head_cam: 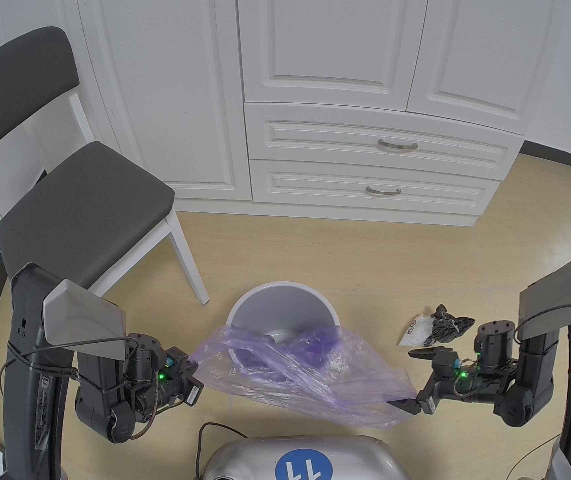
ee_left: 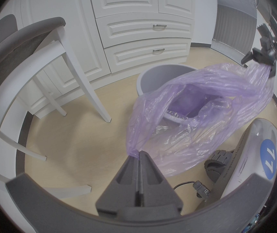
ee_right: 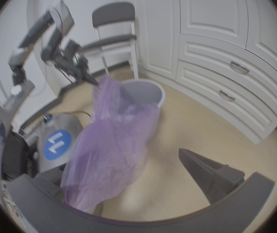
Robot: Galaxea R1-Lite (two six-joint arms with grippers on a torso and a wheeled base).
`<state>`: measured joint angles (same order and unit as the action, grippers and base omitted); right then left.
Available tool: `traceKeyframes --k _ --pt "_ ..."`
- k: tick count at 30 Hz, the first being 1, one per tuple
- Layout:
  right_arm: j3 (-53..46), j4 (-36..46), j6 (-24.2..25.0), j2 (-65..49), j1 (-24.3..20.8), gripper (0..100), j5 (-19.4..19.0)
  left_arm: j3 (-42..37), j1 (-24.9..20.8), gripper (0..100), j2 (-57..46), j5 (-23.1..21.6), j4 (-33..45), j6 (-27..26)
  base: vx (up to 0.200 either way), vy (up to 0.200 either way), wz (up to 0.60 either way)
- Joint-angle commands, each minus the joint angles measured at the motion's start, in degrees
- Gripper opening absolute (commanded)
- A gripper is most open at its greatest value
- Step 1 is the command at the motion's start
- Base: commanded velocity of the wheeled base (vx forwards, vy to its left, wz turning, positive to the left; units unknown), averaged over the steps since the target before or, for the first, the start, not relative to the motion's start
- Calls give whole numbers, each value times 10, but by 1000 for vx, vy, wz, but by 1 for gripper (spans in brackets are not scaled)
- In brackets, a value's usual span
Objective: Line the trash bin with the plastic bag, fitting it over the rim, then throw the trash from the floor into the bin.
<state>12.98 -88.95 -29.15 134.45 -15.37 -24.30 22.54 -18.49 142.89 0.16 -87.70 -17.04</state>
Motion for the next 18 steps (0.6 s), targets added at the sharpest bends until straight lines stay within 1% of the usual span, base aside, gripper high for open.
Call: traceKeyframes --k 1,2,4,6,7,8,15,17,18 --pt "-22 -10 66 -143 79 100 -142 3 1 0 5 3 0 0 0 0 0" --pt "-22 -10 69 -146 80 100 -145 3 1 0 5 3 0 0 0 0 0" --pt "-20 -10 119 -187 97 100 -196 3 1 0 5 3 0 0 0 0 0" --pt "-20 -10 147 -202 98 100 -209 4 1 0 5 3 0 0 0 0 0" --pt "-20 -10 147 -202 98 100 -209 4 1 0 5 3 0 0 0 0 0" --pt "-21 -10 170 -214 98 100 -213 3 1 0 5 3 0 0 0 0 0" --pt "-26 -10 172 -209 98 100 -215 2 1 0 6 4 1 0 0 0 0" --pt "-27 -10 172 -204 99 100 -222 2 2 0 6 4 1 0 0 0 0" --pt "-27 -10 171 -198 100 100 -232 2 3 0 6 4 1 0 0 0 0"
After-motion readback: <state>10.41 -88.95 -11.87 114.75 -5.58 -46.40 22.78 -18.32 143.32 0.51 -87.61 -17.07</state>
